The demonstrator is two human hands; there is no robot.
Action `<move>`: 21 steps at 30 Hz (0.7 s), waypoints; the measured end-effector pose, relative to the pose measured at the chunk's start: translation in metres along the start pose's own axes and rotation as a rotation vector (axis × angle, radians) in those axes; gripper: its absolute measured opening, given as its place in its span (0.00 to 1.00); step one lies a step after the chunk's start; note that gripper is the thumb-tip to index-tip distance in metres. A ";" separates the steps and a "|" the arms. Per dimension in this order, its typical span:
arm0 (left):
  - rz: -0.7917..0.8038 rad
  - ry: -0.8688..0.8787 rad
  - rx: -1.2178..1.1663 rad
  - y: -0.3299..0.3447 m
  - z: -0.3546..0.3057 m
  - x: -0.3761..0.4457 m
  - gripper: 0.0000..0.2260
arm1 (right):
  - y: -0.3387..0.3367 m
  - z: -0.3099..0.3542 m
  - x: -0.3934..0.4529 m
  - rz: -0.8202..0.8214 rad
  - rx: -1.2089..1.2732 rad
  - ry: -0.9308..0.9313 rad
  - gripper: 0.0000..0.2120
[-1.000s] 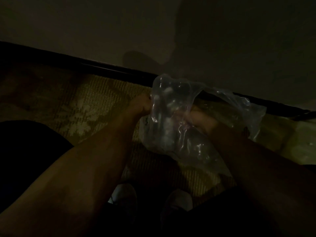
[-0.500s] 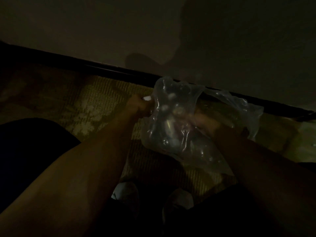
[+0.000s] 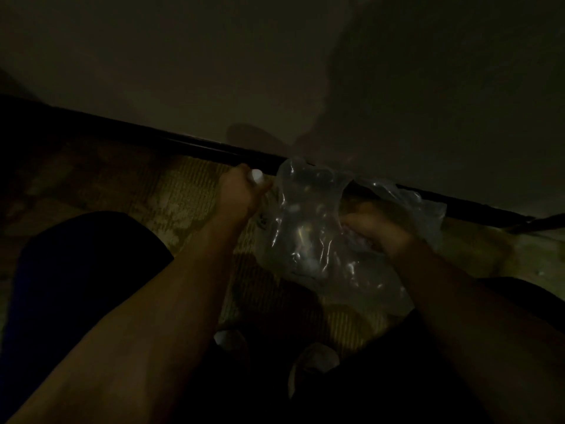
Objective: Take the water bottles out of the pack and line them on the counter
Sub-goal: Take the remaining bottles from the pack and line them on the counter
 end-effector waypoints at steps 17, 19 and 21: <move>-0.082 0.098 0.242 -0.093 -0.113 -0.039 0.16 | -0.052 0.006 -0.106 -0.243 0.091 0.094 0.28; -0.093 0.102 0.232 -0.115 -0.140 -0.052 0.15 | -0.059 0.009 -0.137 -0.210 0.248 0.124 0.28; -0.089 0.112 0.222 -0.137 -0.166 -0.062 0.14 | -0.065 0.015 -0.170 -0.121 0.412 0.138 0.27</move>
Point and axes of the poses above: each hand's wrist, its own x-axis towards the middle knuckle, its own y-axis out of the palm, z = x × y, the point moved 3 cm from there along x, towards the middle knuckle, and after that the axes turned 11 degrees about y, right-handed, at the moved point
